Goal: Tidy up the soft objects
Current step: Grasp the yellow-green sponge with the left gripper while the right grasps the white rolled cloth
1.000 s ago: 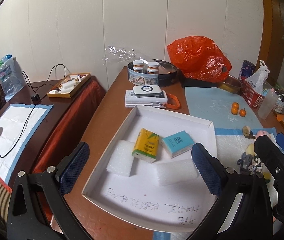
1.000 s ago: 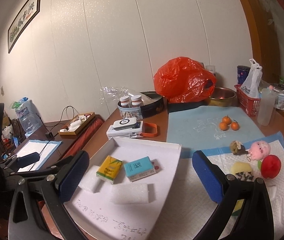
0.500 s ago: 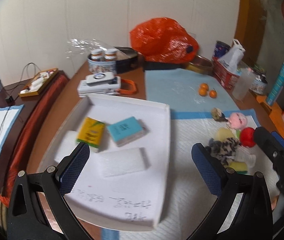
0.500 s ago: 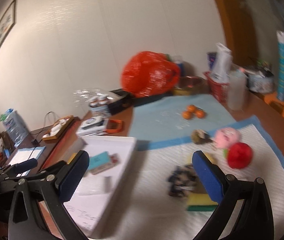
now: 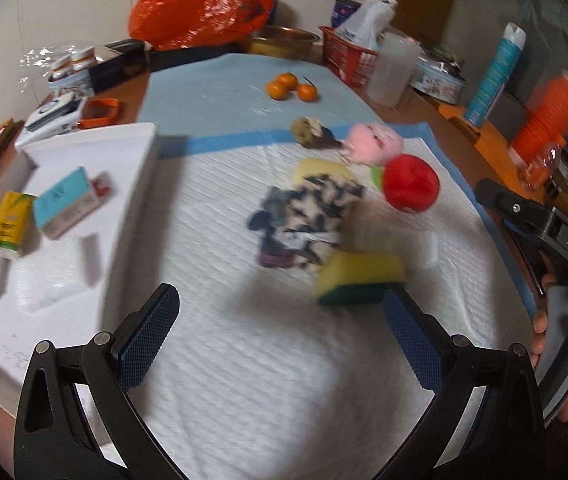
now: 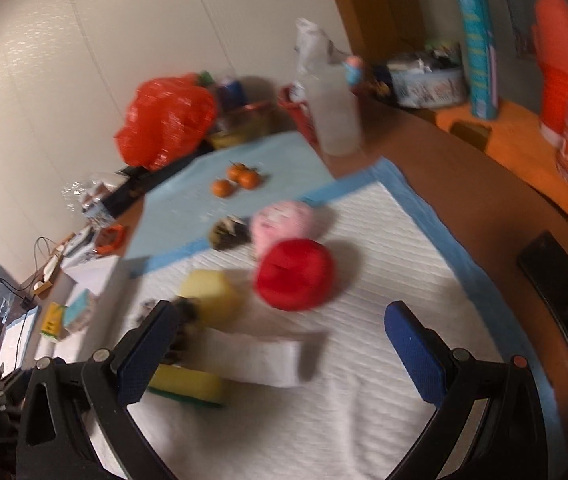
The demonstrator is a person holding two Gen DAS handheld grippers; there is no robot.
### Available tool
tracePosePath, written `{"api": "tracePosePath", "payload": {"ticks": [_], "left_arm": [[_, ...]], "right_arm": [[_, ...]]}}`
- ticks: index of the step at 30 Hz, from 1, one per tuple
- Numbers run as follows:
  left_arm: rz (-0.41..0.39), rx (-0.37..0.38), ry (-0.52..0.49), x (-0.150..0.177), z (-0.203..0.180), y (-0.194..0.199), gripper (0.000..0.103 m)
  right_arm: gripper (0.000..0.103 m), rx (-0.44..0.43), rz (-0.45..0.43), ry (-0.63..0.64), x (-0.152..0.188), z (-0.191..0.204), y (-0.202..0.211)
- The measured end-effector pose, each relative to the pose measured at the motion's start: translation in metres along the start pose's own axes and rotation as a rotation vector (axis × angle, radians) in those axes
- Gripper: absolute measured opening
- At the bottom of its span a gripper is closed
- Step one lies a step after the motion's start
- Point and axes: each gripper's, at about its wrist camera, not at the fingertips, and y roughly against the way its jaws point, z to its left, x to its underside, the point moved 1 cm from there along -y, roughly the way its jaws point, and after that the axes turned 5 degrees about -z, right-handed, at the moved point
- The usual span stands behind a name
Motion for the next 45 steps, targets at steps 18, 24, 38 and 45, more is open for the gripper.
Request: {"api": "tracePosePath", "payload": {"ticks": [18,24,38,45], "left_arm": [[-0.02,0.007,-0.041,0.015,-0.047,-0.05,0.059],[-0.021,-0.046,-0.014,0.024,-0.029,-0.039,0.058],[-0.062,-0.141,0.127,0.029,0.028,0.0,0.058],[-0.113,-0.126,0.125,0.013,0.032,0.021,0.058]], "right_arm": [[0.103,-0.153,0.241,0.214,0.023,-0.013,-0.05],[0.103,-0.294,0.249,0.458,0.031,0.031,-0.05],[0.073,-0.276,0.304,0.632,0.045,0.056,-0.082],[0.054,-0.276,0.269,0.674,0.046,0.056,-0.066]]}}
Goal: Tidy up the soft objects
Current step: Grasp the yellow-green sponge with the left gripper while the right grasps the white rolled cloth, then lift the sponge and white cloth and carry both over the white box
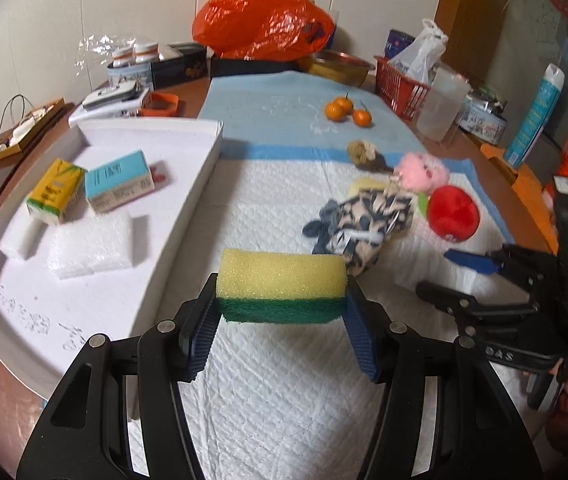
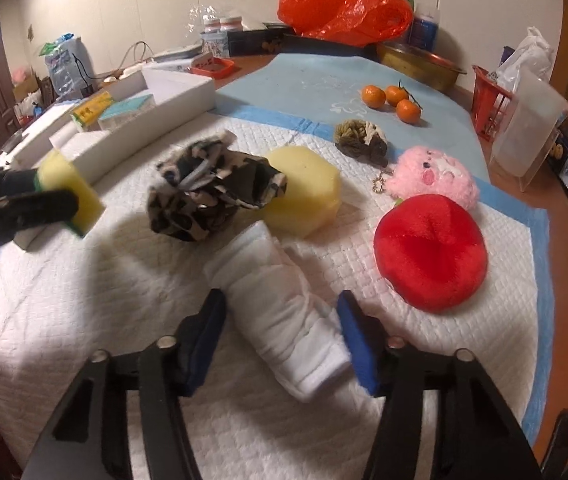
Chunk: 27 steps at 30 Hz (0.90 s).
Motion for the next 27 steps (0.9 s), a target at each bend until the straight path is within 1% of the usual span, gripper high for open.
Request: {"api": "tracePosePath", "payload": {"ticks": [3,5,8,9,12,15,19,22,27], "left_arm": [[-0.037,0.004,-0.007,-0.012,0.003,0.012,0.058],[-0.083,0.004,-0.007,-0.025,0.008,0.028,0.058],[-0.163,-0.001,-0.008,-0.048,0.019,0.058,0.058],[-0.199,-0.006,-0.009,-0.06,0.024,0.073,0.058],[-0.271,-0.027,-0.011,-0.079,0.035,0.105,0.058],[-0.317,-0.044,-0.017,-0.089,0.046,0.128,0.058],[-0.349,-0.069,-0.028,-0.09,0.063,0.146,0.058],[-0.351,-0.07,-0.014,-0.087,0.08,0.151,0.058],[-0.359,-0.07,0.012,-0.084,0.102,0.16,0.058]], "right_arm": [[0.054,-0.024,-0.043,-0.03,-0.002,0.002,0.02],[0.054,-0.04,-0.086,-0.054,-0.006,0.005,0.037],[0.054,-0.064,-0.185,-0.101,-0.021,0.009,0.073],[0.054,-0.067,-0.234,-0.116,-0.029,0.011,0.089],[0.054,-0.073,-0.361,-0.157,-0.051,0.018,0.128],[0.054,-0.115,-0.451,-0.205,-0.071,0.028,0.155],[0.054,-0.119,-0.548,-0.221,-0.088,0.046,0.18],[0.054,-0.114,-0.579,-0.218,-0.095,0.059,0.183],[0.054,-0.136,-0.573,-0.203,-0.105,0.082,0.174]]}}
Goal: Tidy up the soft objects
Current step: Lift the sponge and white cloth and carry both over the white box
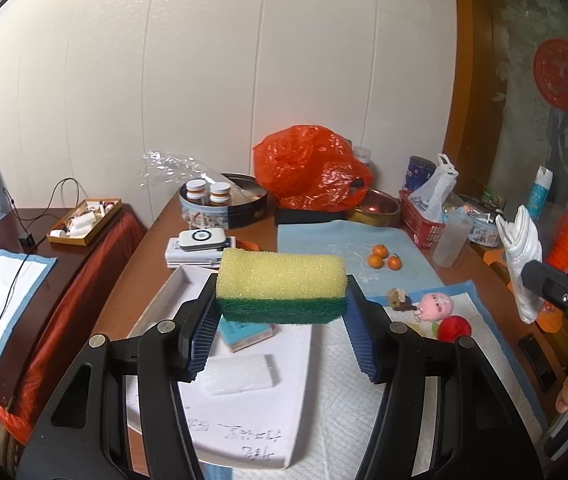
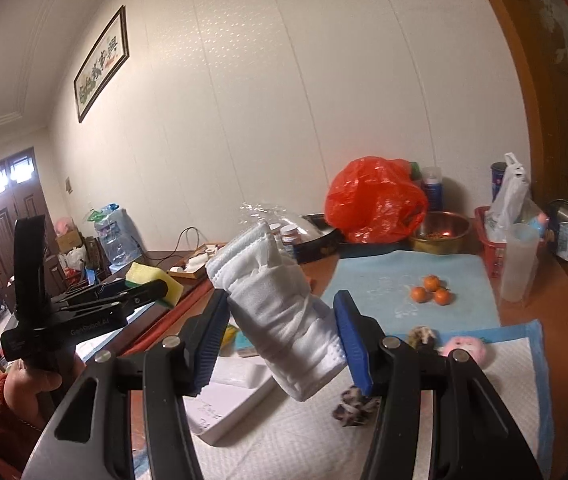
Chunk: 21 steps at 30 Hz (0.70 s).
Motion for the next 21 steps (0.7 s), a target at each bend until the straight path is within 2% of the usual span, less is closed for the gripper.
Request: {"api": "tracePosePath", "payload": {"ticks": [8,21], "left_arm": [[-0.002,-0.011,0.039,0.005,0.031,0.008,0.058],[0.0,-0.006,0.044,0.008,0.051,0.012,0.058]], "right_arm": [[0.054,-0.022,0.011,0.016,0.003,0.025,-0.012],[0.054,-0.037,0.024,0.029,0.007,0.051,-0.025]]}}
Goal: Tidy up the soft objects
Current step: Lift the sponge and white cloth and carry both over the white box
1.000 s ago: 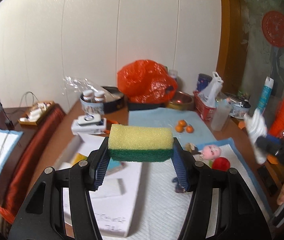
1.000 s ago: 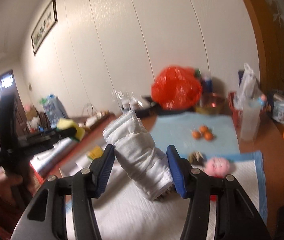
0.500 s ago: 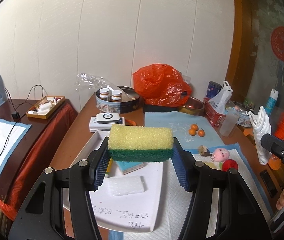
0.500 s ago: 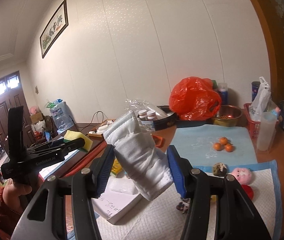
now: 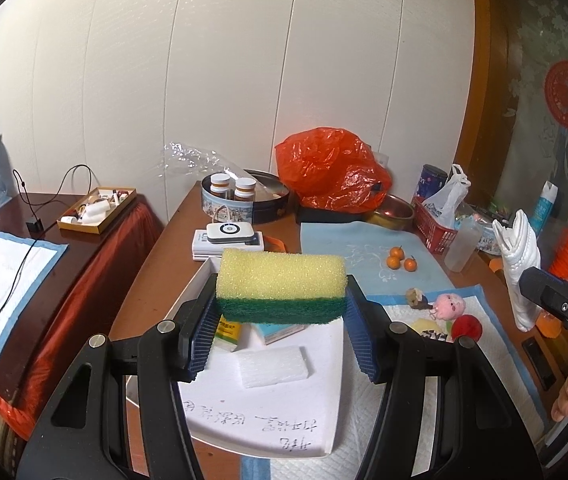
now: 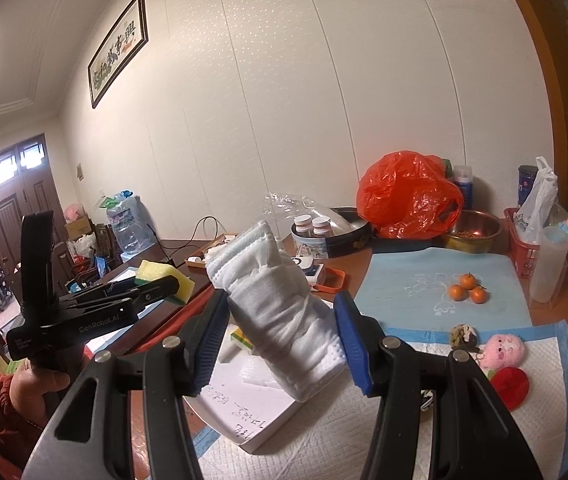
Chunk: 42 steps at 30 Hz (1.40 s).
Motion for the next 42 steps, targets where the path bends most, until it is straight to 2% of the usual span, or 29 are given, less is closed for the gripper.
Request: {"api": "tracePosePath", "payload": {"ticks": [24,42], "left_arm": [[-0.005,-0.018,-0.002,-0.006,0.069,-0.001,0.058],[0.043,0.053,-0.002,-0.008,0.098,-0.041,0.058]], "right_arm": [[0.055,-0.014,0.012,-0.003,0.004,0.045,-0.043],[0.055,0.043,0.055,-0.024,0.011,0.059,-0.076]]}}
